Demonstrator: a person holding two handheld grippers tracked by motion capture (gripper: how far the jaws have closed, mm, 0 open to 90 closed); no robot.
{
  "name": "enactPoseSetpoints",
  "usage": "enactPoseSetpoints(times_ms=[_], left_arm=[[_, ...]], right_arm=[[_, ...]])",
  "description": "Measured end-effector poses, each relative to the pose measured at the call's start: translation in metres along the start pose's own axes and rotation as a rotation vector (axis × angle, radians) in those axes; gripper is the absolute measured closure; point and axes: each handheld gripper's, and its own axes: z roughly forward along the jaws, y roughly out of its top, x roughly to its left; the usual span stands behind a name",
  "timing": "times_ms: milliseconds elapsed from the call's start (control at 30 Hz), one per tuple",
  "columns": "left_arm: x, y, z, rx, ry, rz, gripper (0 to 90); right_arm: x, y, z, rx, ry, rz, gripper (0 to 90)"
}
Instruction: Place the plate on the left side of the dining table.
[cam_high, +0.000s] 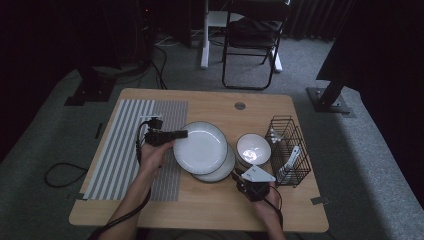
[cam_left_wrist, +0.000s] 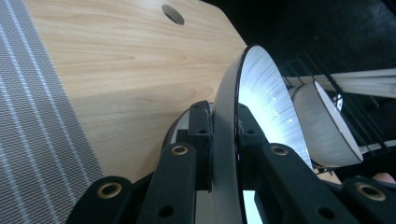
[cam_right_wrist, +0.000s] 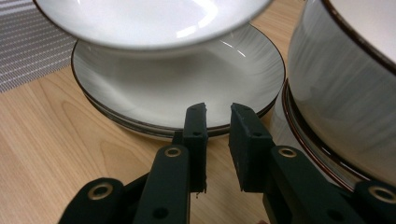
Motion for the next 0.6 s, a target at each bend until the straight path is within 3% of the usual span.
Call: enactPoseSetpoints(times_ms=[67,100,600], left_arm=[[0.000,0.000,0.000,0.000,0.000,0.000,82.3],[0.005,0.001,-0.009,-0.024,0.007,-0.013,82.3],[0.048,-0.004,-0.078,-0.137,0.107,-0.097,82.2]], right_arm=[[0.000,0.000,0.000,0.003,-0.001,-0.001,76.3],[0.000,0.000,0.000,0.003,-0.001,-0.001,76.3],[0.002,-0.002,0.000,0.024,0.024,-0.026,76.8]])
